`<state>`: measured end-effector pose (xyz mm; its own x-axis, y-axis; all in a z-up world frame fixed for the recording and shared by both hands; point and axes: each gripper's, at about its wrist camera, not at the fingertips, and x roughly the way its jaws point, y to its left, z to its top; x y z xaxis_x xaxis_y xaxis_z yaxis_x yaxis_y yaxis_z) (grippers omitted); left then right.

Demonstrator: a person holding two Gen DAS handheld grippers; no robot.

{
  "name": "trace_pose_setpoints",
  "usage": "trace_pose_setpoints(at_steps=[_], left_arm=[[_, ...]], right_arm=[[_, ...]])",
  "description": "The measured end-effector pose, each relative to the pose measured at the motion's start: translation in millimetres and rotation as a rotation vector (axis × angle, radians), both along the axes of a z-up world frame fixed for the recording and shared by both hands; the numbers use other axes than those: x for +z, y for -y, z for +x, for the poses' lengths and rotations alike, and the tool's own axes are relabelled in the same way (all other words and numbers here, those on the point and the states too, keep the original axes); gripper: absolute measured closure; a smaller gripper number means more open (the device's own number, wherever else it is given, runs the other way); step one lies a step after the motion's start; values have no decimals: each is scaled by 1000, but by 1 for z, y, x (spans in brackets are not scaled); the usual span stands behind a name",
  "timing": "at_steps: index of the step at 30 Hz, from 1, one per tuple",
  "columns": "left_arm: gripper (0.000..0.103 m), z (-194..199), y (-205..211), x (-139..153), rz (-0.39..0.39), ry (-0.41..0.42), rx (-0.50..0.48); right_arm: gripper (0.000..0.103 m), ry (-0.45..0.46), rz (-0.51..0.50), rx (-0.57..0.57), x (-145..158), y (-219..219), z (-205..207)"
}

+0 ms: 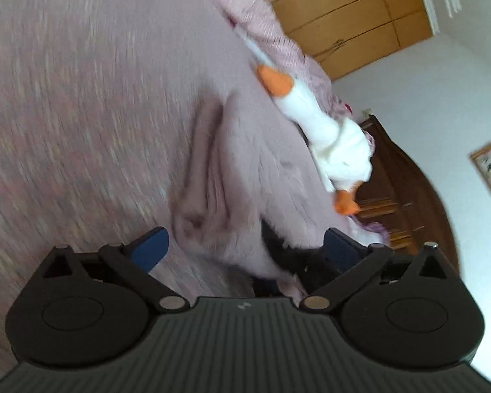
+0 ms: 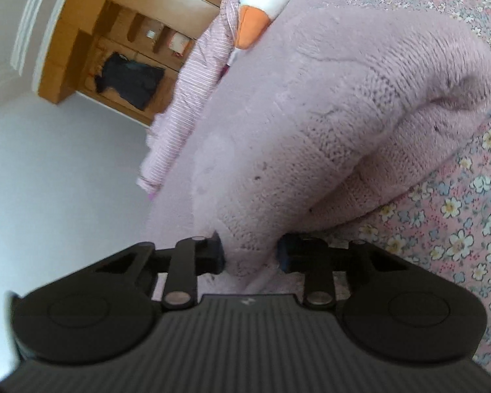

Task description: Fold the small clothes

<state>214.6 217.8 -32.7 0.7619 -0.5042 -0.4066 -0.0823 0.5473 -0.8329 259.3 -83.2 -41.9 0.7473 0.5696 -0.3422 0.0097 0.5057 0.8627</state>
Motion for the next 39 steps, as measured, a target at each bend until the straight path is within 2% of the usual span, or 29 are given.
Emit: trace_pose_setpoints(at_steps=[2,7,11,16,18,20,22,24,28,32,36,39], left_arm=[[0,2,4,-5,-37,-10,-8],[0,11,19,-16,-101,-5,-5],[0,22,30,-21,-139,15,27],[0,44,36,-28,-209,1,39],[0,43,36,-26,-210,3,11],[0,27,31,-29,-252,6,0],[0,5,28,-31,-317,1,0],[0,0,32,-31,-365,-34,9],[0,29,50,-41,-431,-58,22],[0,53,53,-41,-435,-4,61],[0,54,43,-43,-437,39,64],[1,51,34,-36,-371,67,85]], right_arm=[[71,-22,88,-10,3,11,-1],[71,-79,230,0,5,29,5],[71,-117,254,14,-2,32,-1],[71,-153,358,0,-13,37,-7],[71,-160,412,-9,-14,41,-8],[71,-171,450,-16,-12,44,-6],[71,-170,438,-3,-7,43,-2],[71,-182,441,0,-7,42,1],[71,-195,464,-6,-10,39,2],[71,-205,468,-4,-19,41,-5],[71,-195,455,10,-21,44,-7],[71,-187,438,17,-18,45,-6]])
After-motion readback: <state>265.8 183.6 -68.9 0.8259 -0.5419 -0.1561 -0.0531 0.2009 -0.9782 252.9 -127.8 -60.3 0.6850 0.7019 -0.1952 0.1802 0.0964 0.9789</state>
